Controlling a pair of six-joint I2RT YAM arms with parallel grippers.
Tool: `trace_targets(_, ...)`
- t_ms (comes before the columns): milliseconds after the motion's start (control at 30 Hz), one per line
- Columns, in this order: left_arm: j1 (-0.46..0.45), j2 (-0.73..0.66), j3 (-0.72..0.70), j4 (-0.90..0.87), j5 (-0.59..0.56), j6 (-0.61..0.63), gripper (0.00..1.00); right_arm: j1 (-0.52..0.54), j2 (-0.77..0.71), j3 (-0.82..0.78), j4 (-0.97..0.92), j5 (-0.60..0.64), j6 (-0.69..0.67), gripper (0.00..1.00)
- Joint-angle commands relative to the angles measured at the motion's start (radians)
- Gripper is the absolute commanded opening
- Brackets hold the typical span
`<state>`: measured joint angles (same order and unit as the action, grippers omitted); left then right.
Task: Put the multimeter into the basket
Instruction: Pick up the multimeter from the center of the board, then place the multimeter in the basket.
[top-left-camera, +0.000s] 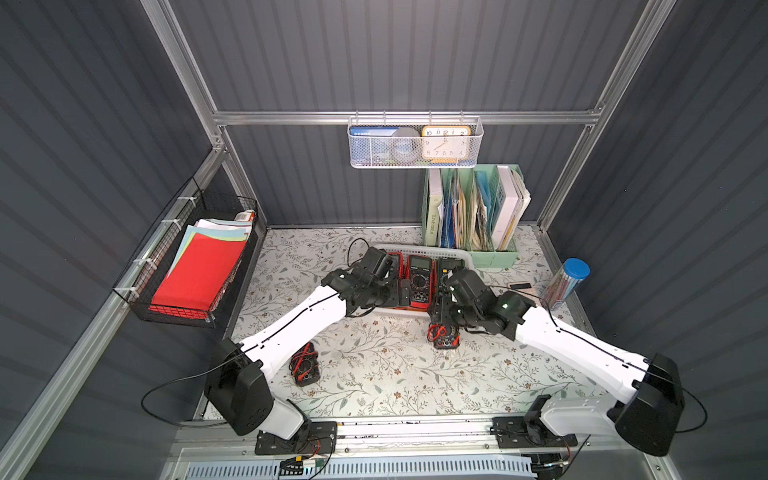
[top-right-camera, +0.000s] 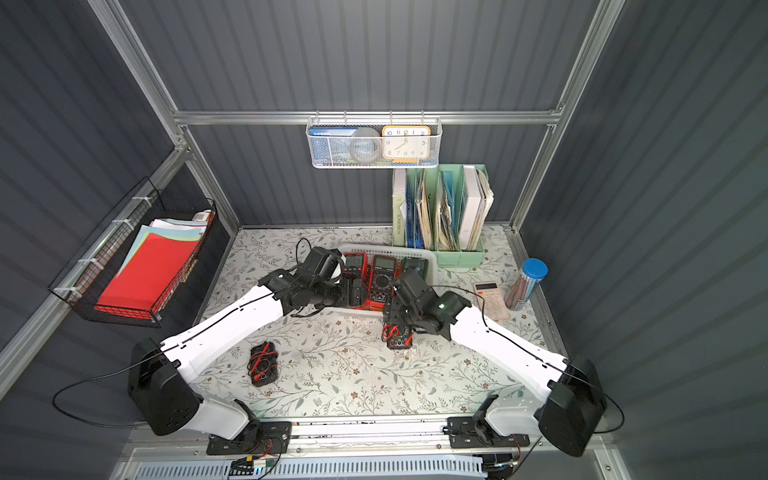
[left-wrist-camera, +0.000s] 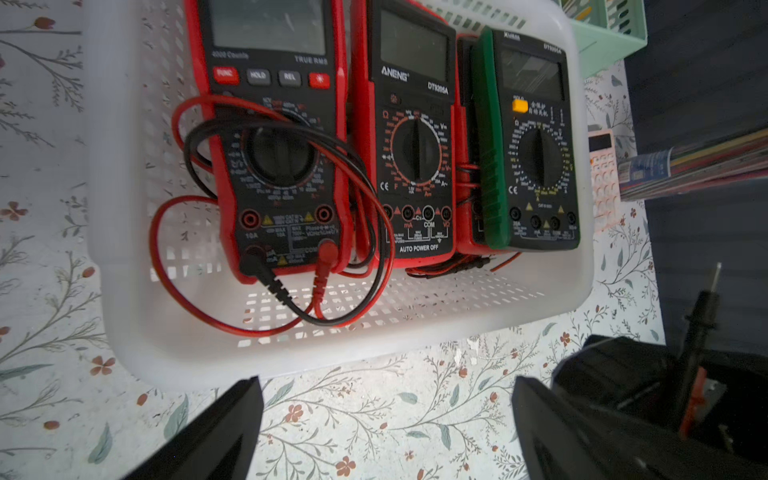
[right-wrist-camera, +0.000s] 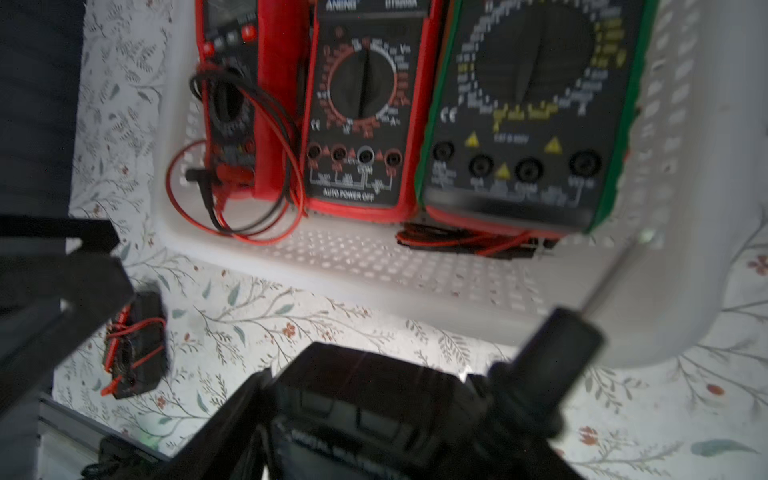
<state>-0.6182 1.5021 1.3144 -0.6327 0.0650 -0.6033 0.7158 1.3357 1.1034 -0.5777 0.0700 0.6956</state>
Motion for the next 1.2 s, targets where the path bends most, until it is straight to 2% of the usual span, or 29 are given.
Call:
trace_targets(0, 0.053, -0.043, 0.040, -0.052, -0.002, -0.018, 0.99, -0.051, 0.087, 0.103, 0.070, -0.049, -0.043, 0.59)
trace_targets(167, 0.128, -0.079, 0.033, -0.083, 0.020, -0.003, 0.99, -0.129, 0.262, 0.264, 0.112, -0.081, -0.073, 0.60)
trace_targets(467, 0.144, -0.106, 0.010, -0.107, 0.013, 0.006, 0.99, -0.209, 0.527, 0.458, 0.151, -0.140, -0.118, 0.62)
trace_targets(533, 0.145, -0.108, 0.011, -0.108, 0.012, 0.002, 0.99, -0.216, 0.566, 0.482, 0.147, -0.145, -0.131, 0.69)
trace_targets(667, 0.145, -0.106, 0.014, -0.111, 0.010, -0.001, 0.99, -0.217, 0.622, 0.532, 0.129, -0.148, -0.152, 0.94)
trace_targets(733, 0.144, -0.106, 0.008, -0.113, 0.006, -0.006, 0.99, -0.218, 0.638, 0.557, 0.095, -0.147, -0.163, 0.99)
trace_targets(933, 0.145, -0.116, -0.010, -0.133, -0.025, -0.015, 0.99, -0.222, 0.596, 0.541, 0.116, -0.145, -0.164, 0.99)
trace_targets(1167, 0.144, -0.167, -0.059, -0.196, -0.128, -0.033, 0.99, -0.225, 0.479, 0.510, 0.159, -0.159, -0.157, 0.99)
